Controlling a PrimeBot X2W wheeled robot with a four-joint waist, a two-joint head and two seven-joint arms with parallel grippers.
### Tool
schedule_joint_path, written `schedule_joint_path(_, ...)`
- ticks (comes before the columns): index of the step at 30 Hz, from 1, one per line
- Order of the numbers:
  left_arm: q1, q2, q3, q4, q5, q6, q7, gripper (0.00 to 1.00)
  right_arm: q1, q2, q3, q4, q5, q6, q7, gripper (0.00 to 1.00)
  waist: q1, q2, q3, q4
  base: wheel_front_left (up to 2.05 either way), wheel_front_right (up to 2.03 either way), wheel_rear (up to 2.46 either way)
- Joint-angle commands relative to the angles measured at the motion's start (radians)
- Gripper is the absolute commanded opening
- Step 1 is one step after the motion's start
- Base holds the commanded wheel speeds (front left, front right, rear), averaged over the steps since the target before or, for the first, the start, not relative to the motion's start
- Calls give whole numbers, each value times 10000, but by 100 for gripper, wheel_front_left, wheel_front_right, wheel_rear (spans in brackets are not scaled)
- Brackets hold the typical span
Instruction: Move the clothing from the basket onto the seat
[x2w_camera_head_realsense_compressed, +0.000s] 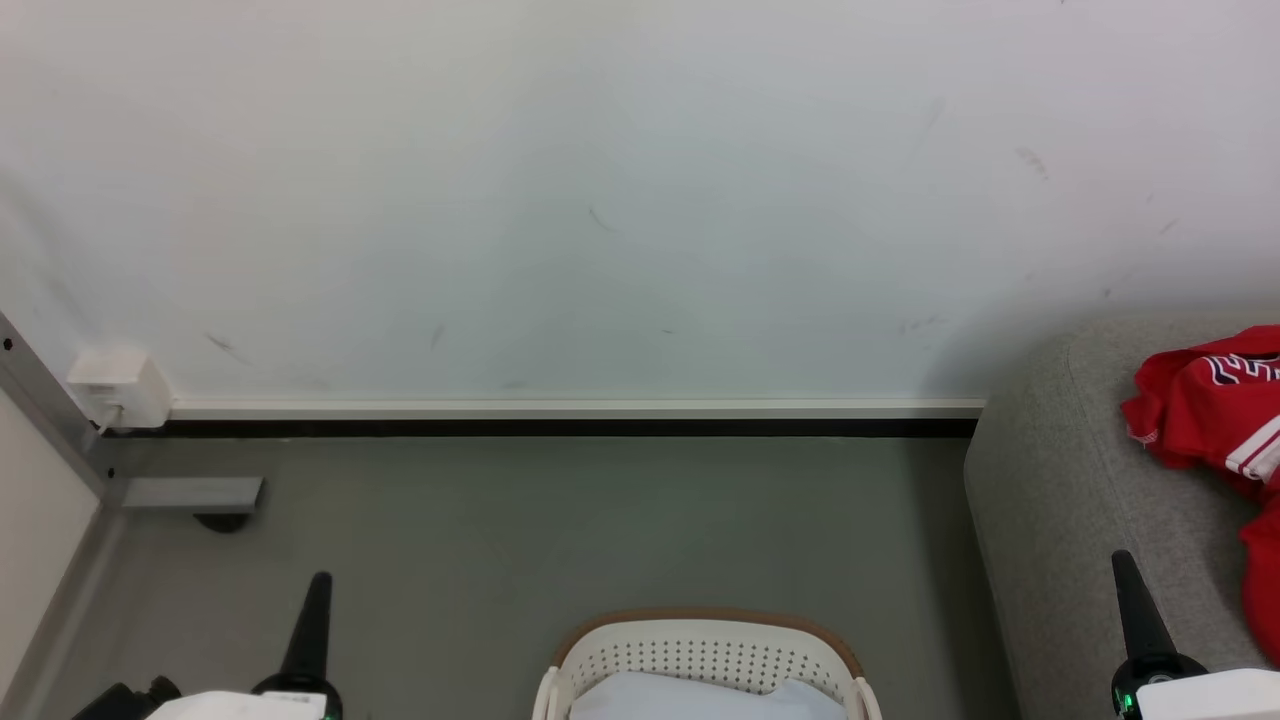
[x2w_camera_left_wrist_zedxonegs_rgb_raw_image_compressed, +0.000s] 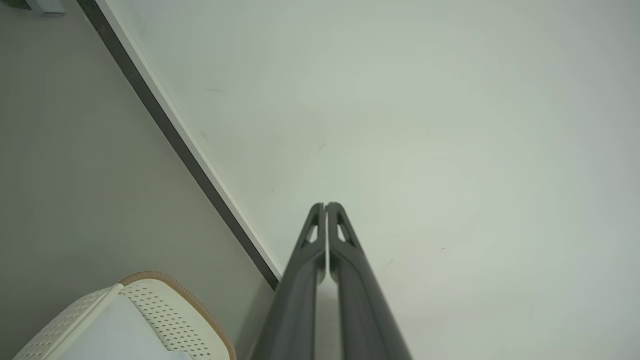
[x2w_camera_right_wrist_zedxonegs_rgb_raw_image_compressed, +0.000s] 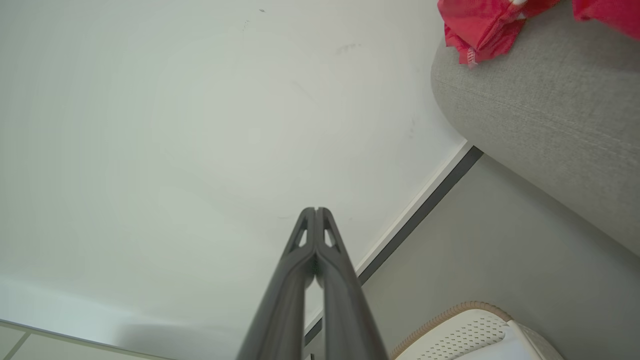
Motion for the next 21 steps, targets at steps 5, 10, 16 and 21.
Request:
schedule_joint_path(5, -235, 28, 78, -95, -593, -91, 167, 0, -225, 40, -187, -125, 511, -15, 168, 0, 0, -1, 20, 22, 0, 0, 0)
schedule_joint_path(10, -258, 22, 118, -98, -1031, -127, 270, 0, -249, 81, -291, -139, 887, -16, 288, 0, 0, -1, 41, 45, 0, 0, 0)
schedule_joint_path(16, -313, 18, 165, -105, -1544, -180, 419, 0, -259, 117, -420, -160, 1326, -17, 427, 0, 0, -1, 67, 72, 0, 0, 0)
schedule_joint_path(21, -340, 12, 199, -107, -1893, -197, 530, 0, -266, 156, -510, -180, 1641, -18, 541, 0, 0, -1, 88, 95, 0, 0, 0)
